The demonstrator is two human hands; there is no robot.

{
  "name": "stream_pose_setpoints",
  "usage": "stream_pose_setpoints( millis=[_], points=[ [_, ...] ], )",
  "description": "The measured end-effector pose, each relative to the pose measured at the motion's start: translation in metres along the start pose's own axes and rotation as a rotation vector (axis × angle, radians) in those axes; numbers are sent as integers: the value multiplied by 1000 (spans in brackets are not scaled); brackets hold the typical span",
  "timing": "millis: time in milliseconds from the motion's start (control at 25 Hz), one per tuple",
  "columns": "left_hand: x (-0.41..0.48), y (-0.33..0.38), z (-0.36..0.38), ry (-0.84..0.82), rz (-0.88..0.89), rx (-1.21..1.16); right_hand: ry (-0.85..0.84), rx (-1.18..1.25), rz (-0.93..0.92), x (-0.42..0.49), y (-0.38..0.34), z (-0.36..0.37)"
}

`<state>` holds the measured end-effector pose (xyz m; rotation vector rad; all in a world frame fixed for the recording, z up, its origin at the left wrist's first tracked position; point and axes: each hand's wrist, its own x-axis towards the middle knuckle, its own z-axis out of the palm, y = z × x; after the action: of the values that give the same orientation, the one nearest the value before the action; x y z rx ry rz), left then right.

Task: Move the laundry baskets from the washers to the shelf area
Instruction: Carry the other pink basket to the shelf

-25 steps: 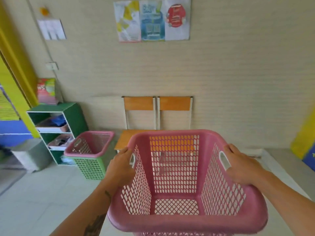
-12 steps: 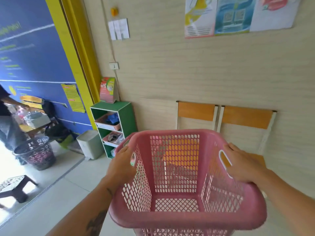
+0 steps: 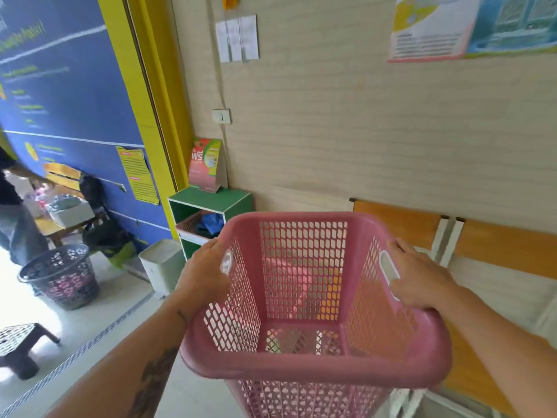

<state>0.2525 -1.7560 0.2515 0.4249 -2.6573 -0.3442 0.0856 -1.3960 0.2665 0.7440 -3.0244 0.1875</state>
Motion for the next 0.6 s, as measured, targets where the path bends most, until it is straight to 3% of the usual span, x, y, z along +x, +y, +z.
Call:
stream_pose_setpoints(
  millis=[240, 600],
  points=[
    [131, -90, 11, -28, 171, 26, -4, 21, 123, 100, -71, 22],
    [288, -175, 58, -125, 258, -2, 2, 76, 253, 227, -125, 68]
  ],
)
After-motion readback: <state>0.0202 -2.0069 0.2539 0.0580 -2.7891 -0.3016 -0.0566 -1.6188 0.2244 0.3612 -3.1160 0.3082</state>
